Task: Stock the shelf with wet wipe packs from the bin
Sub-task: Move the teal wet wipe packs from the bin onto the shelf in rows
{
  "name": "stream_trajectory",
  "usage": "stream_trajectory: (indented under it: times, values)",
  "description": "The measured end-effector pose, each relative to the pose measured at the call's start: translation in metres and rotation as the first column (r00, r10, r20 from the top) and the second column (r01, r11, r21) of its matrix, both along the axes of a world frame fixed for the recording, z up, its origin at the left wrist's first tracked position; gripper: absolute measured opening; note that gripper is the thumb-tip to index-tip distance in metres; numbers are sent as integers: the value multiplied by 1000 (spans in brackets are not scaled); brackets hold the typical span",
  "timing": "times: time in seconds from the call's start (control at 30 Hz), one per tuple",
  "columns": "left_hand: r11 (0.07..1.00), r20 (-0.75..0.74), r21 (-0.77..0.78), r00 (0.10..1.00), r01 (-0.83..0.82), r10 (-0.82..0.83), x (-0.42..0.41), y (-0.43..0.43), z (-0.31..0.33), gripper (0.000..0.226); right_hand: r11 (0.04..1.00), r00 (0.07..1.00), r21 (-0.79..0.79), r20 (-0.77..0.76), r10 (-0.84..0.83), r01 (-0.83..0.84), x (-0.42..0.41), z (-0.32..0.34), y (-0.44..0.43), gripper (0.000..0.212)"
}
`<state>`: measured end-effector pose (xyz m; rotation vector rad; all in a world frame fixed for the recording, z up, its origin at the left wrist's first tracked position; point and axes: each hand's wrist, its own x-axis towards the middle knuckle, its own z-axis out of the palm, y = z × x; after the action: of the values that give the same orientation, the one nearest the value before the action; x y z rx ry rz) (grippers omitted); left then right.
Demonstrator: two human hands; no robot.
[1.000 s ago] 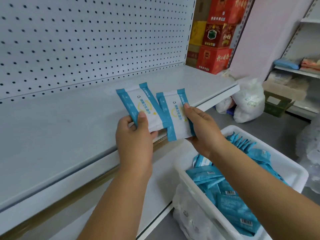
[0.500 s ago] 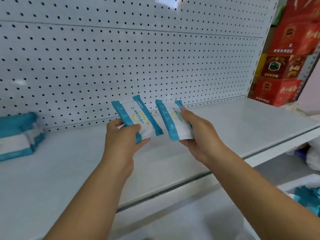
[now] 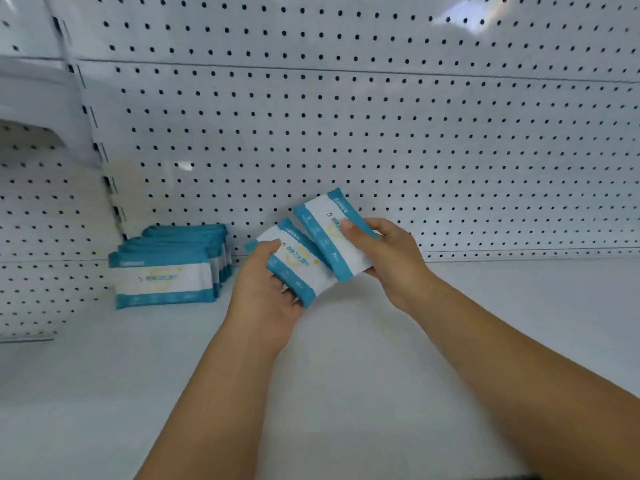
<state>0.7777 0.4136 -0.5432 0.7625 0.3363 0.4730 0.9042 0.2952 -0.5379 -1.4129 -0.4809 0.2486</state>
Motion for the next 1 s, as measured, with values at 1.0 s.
stream_trajectory:
  times: [1.0]
  values:
    - [992, -67, 76, 993, 103, -98, 16, -6, -16, 33, 996, 989, 60, -131, 75, -68, -13, -22, -1, 30]
